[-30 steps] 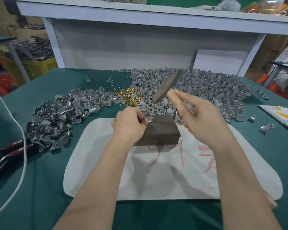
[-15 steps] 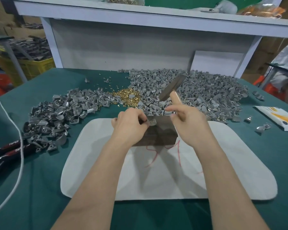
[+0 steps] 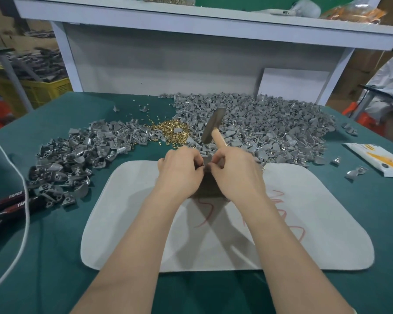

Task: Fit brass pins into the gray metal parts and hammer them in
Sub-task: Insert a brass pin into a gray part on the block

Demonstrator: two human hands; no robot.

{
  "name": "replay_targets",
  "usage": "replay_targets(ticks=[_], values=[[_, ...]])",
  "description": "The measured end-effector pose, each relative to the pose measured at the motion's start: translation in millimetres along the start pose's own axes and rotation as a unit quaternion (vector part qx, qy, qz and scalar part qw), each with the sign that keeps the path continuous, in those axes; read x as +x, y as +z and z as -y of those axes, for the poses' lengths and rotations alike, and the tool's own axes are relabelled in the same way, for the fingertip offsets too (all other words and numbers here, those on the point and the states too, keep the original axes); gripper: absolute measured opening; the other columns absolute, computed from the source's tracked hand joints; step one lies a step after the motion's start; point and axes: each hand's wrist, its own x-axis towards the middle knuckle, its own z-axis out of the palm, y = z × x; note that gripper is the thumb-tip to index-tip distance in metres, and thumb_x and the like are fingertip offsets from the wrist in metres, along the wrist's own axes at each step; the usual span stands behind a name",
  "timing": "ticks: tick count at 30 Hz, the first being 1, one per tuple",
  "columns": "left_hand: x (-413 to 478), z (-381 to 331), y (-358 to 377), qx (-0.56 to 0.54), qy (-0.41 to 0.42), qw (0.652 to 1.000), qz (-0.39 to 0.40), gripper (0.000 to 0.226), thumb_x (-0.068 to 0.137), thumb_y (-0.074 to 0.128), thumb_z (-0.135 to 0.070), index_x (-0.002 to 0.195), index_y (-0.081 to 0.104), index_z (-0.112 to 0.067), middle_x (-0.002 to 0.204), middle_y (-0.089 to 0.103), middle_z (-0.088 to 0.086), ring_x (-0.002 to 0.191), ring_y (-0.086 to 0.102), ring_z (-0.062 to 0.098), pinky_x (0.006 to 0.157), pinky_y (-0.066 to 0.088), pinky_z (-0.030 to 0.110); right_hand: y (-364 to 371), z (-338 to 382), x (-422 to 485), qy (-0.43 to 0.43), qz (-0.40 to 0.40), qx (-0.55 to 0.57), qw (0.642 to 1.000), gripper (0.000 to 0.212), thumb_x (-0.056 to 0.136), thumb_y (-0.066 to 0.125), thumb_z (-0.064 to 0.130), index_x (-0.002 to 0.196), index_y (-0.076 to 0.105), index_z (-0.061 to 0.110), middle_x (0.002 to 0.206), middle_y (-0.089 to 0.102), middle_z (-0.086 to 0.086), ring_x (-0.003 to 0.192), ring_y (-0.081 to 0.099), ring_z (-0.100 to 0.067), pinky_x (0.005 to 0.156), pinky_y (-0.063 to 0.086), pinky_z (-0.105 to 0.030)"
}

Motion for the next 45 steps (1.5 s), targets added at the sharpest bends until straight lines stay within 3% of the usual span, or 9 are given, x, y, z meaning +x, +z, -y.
replay_targets(ticks=[4,9,14,17,27,31,37,41,45], values=[[-0.4,-1.3,0.0,-0.007,0.002,1.000,0.000,0.007,0.089,0.061,-0.026,0.083,0.063,-0.022,0.100,0.063,0.002,0.105,0.053,0.029,0.092,0.042,0.040,0.6,5.0,5.1,0.012,0.019,-0.004,1.000,0.020,0.085,0.061,0.023,0.105,0.063,0.029,0.099,0.065,-0.003,0.093,0.060,-0.028,0.069,0.040,-0.029],[-1.6,0.1,-1.0,-0.013,-0.007,1.000,0.000,0.011,0.088,0.063,-0.030,0.078,0.059,-0.027,0.090,0.060,-0.004,0.103,0.054,0.027,0.092,0.043,0.040,-2.5,5.5,8.0,0.029,0.049,0.003,0.998,0.002,0.087,0.063,0.027,0.089,0.064,0.026,0.100,0.065,-0.004,0.094,0.061,-0.028,0.071,0.042,-0.029],[-1.9,-2.6,-1.5,-0.019,-0.004,1.000,0.002,0.008,0.088,0.063,-0.029,0.087,0.066,-0.021,0.101,0.067,0.003,0.106,0.055,0.028,0.093,0.044,0.041,-0.8,8.9,8.2,0.005,0.063,-0.057,0.996,0.050,0.091,0.055,0.019,0.138,0.042,0.030,0.111,0.062,-0.009,0.102,0.058,-0.030,0.072,0.037,-0.031],[-2.6,-4.7,-2.3,-0.011,-0.001,1.000,0.002,0.010,0.088,0.062,-0.025,0.091,0.068,-0.017,0.102,0.068,0.006,0.107,0.057,0.030,0.093,0.044,0.041,0.8,11.3,9.4,-0.012,0.064,-0.081,0.995,0.062,0.091,0.051,0.013,0.145,0.029,0.031,0.111,0.059,-0.013,0.100,0.058,-0.031,0.071,0.035,-0.032],[-1.9,-6.6,-3.9,0.021,0.001,1.000,0.010,0.009,0.089,0.059,-0.020,0.093,0.066,-0.017,0.105,0.066,0.005,0.107,0.056,0.030,0.094,0.044,0.041,-7.7,11.8,19.4,-0.087,0.083,-0.139,0.983,0.040,0.090,0.051,0.007,0.128,0.051,0.021,0.089,0.057,-0.010,0.072,0.050,-0.028,0.062,0.039,-0.031],[-2.4,-4.6,-3.1,0.018,0.006,1.000,0.006,0.008,0.088,0.060,-0.020,0.091,0.066,-0.017,0.105,0.066,0.005,0.107,0.056,0.030,0.092,0.044,0.042,-10.7,11.4,24.6,-0.101,0.096,-0.133,0.981,0.033,0.088,0.053,0.007,0.117,0.060,0.021,0.107,0.064,-0.012,0.074,0.051,-0.028,0.063,0.039,-0.031],[-3.6,-2.9,-2.4,0.000,0.002,1.000,0.000,0.012,0.088,0.063,-0.026,0.076,0.060,-0.025,0.096,0.065,0.000,0.101,0.056,0.029,0.088,0.044,0.039,-9.5,-4.2,23.7,-0.058,0.104,0.006,0.993,0.008,0.086,0.065,0.024,0.088,0.073,0.025,0.088,0.063,-0.004,0.082,0.057,-0.022,0.071,0.040,-0.027],[-4.6,-2.5,-2.2,-0.009,-0.004,1.000,-0.008,0.016,0.087,0.063,-0.025,0.074,0.055,-0.027,0.095,0.066,-0.002,0.101,0.057,0.026,0.090,0.044,0.041,-5.1,-19.8,26.6,-0.022,0.098,0.131,0.986,0.014,0.088,0.062,0.016,0.088,0.075,0.021,0.058,0.052,0.011,0.055,0.046,-0.009,0.065,0.036,-0.025],[-4.2,-2.2,-2.4,-0.011,-0.004,1.000,-0.007,0.017,0.088,0.063,-0.025,0.073,0.055,-0.027,0.095,0.066,-0.001,0.102,0.057,0.026,0.091,0.045,0.042,-0.2,-25.1,27.7,-0.008,0.083,0.171,0.982,0.015,0.087,0.063,0.013,0.090,0.075,0.022,0.057,0.049,0.013,0.052,0.041,-0.003,0.059,0.034,-0.022]])
